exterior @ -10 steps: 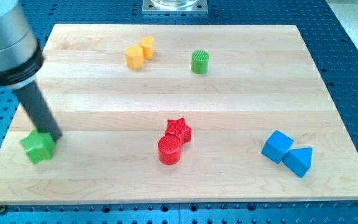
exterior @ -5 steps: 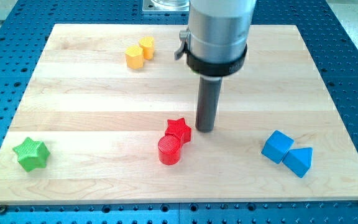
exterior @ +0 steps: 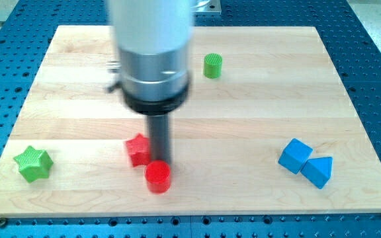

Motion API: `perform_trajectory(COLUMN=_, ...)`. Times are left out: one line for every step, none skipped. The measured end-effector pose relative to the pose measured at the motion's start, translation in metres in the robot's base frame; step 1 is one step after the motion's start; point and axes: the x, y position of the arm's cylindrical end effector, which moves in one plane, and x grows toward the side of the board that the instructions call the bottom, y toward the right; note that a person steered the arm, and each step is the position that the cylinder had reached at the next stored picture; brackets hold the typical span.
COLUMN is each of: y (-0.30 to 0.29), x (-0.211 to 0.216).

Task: Move the red blocks to the top of the green star

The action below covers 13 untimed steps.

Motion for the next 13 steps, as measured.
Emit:
perform_trajectory(y=-0.025, x=-0.023)
perform_trajectory(y=0.001, x=-0.015)
perform_trajectory(y=0.097, x=-0.015)
perform_trajectory(y=0.126, x=0.056)
perform_trajectory(y=0.081, x=0.072)
perform_trajectory(y=0.015, x=0.047)
perform_trajectory(y=-0.024, x=0.026)
perform_trajectory(y=-0.032, x=0.012)
perform_trajectory(y=0.014, x=0.000)
perform_trajectory(y=-0.023, x=-0.023)
perform_trajectory(y=-0.070, x=-0.029)
perform_trajectory(y=-0.058, x=-0.062)
perform_trajectory(y=-0.052, x=-0.097)
